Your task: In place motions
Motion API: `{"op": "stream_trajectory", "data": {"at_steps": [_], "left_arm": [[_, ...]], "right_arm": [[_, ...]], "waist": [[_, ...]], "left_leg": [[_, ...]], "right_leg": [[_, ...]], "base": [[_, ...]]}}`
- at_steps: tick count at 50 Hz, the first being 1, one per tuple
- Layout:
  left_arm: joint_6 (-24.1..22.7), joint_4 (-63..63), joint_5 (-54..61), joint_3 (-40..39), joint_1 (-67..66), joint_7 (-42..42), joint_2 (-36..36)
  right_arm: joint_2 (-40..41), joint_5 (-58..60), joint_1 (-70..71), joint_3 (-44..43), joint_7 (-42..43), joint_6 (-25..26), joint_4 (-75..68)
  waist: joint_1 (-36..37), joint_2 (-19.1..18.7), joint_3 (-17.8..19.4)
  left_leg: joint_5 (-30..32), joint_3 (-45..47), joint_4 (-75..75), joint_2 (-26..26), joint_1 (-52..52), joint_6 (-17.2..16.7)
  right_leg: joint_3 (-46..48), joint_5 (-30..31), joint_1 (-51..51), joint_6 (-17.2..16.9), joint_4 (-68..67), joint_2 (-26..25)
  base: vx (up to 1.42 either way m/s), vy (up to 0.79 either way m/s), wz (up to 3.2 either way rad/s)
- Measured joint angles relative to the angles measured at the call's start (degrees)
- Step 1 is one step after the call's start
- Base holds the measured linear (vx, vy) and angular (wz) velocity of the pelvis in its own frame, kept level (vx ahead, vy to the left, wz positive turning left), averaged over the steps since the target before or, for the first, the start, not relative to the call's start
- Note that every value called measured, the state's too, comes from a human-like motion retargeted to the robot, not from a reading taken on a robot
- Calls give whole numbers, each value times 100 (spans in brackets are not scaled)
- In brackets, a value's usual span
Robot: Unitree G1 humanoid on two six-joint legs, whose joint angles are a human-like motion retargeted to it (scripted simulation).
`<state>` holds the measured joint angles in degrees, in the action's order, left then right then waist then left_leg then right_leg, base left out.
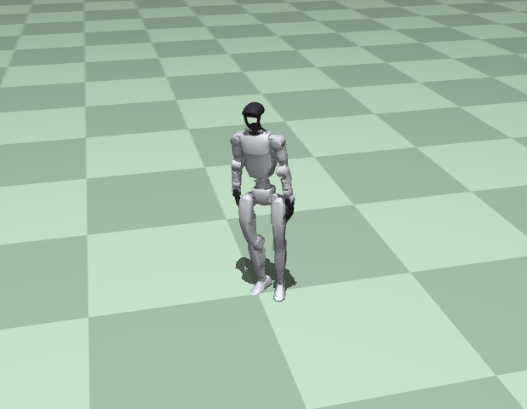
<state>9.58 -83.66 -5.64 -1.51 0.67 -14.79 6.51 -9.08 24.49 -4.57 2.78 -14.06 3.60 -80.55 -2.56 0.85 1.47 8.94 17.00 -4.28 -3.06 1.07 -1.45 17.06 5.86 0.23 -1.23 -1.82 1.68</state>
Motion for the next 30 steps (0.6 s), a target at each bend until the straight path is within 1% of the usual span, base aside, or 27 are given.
{"op": "stream_trajectory", "data": {"at_steps": [2, 5, 10, 13, 18, 25, 30], "left_arm": [[-75, -3, -3, -33, -56, 81, -13], [-165, -45, -79, -54, -159, 196, -14], [-91, -208, -288, -48, -183, 68, -8], [-5, -232, -322, -105, -147, -87, 2], [-9, -153, -276, -205, -125, -56, 48], [-3, -244, -213, -238, -21, 17, 161], [24, -309, -217, -252, 108, 26, 277]], "right_arm": [[-14, 60, -6, 13, -1, 18, -35], [-25, 115, -10, 45, 12, 52, -63], [-1, 31, -11, 19, 49, 57, -46], [32, -4, -12, 14, 81, 54, -26], [91, 29, 13, 77, 82, 34, 16], [156, 96, 64, 200, 50, -31, 134], [149, 149, 110, 327, 83, -110, 304]], "waist": [[-116, 20, -50], [-264, -14, -131], [-385, 2, -224], [-280, 42, -221], [23, 96, -216], [37, 191, -186], [-50, 275, -59]], "left_leg": [[-72, 116, 5, 65, -147, 24], [-115, 46, 155, 91, -267, -38], [-160, 50, 354, 34, -343, 60], [-172, 154, 417, 11, -405, 91], [-212, 494, 495, -33, -468, 209], [-258, 638, 605, -116, -487, 332], [-291, 768, 656, -111, -435, 403]], "right_leg": [[106, -17, 6, -33, -15, 42], [162, -27, 25, -75, -19, 27], [159, -19, 62, -140, -25, 96], [81, 19, 80, -183, -40, 148], [-209, 125, 40, -241, -56, 176], [-278, 285, -110, -343, -131, 244], [-306, 570, -335, -415, -242, 256]], "base": [[15, 8, 49], [16, 5, 13], [20, 9, -6], [21, 9, -41], [21, 10, -65], [14, 6, -25], [1, 1, -32]]}}
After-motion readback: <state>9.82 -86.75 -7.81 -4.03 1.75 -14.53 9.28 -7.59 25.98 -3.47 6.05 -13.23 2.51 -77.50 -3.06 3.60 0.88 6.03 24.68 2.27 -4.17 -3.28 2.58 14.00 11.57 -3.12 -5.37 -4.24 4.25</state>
